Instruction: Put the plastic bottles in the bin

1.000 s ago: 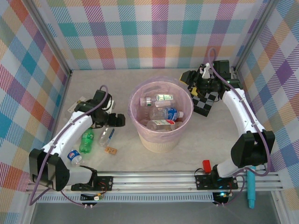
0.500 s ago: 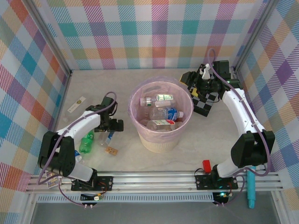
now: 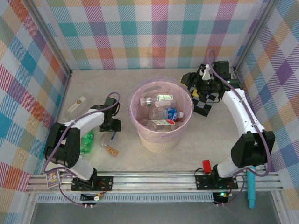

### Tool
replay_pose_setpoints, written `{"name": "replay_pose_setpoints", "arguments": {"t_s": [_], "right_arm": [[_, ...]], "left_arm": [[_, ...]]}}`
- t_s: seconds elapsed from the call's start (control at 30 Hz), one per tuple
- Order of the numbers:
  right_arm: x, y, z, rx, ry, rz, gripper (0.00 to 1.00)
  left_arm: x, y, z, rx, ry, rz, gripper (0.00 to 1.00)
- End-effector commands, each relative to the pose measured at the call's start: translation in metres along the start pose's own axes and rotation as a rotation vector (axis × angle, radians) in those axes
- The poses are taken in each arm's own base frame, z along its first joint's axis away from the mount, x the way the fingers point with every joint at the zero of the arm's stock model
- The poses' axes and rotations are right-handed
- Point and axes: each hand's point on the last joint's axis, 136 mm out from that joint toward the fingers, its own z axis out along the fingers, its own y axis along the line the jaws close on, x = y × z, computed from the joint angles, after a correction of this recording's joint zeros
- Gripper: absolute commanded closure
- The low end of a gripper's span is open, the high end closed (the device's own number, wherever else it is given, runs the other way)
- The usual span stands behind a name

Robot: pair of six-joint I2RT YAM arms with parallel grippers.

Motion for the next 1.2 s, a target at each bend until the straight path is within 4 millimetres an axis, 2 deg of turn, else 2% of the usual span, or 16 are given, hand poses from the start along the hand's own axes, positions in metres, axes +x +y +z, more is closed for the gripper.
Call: {"name": "replay_pose_setpoints", "arguments": {"t_s": [0.0,0.2,0.4,0.6,0.93,1.03,1.17], "right_arm": [[-0.002,0.014,-0.016,-0.016,-0.036,-0.048,0.04],[-0.004,0.017,-0.018,-0.022,-0.042,-0.045,0.04],[-0.003,0.018,-0.024,-0.012,-0.058,-0.054,0.04],[-0.004,0.018,-0.026,-0.014,-0.064,-0.064,0.04],[-0.002,0.016,-0.027,-0.011,-0.069,-0.065,0.04],[-0.001,0.014,-0.027,-0.008,-0.071,-0.062,0.04],[-0.001,0.013,-0.028,-0.004,-0.071,-0.060,0.04]], "left_arm": [[-0.013,-0.001,-0.014,0.005,-0.030,0.012,0.40],[-0.032,-0.002,-0.048,0.023,-0.095,0.028,0.49],[-0.052,-0.004,-0.084,0.044,-0.167,0.038,0.51],[-0.076,0.007,-0.134,-0.003,-0.275,0.078,0.53],[-0.142,-0.002,-0.256,0.026,-0.591,0.180,0.56],[-0.156,-0.013,-0.296,0.057,-0.705,0.218,0.56],[-0.161,-0.040,-0.350,0.077,-0.853,0.320,0.56]]}}
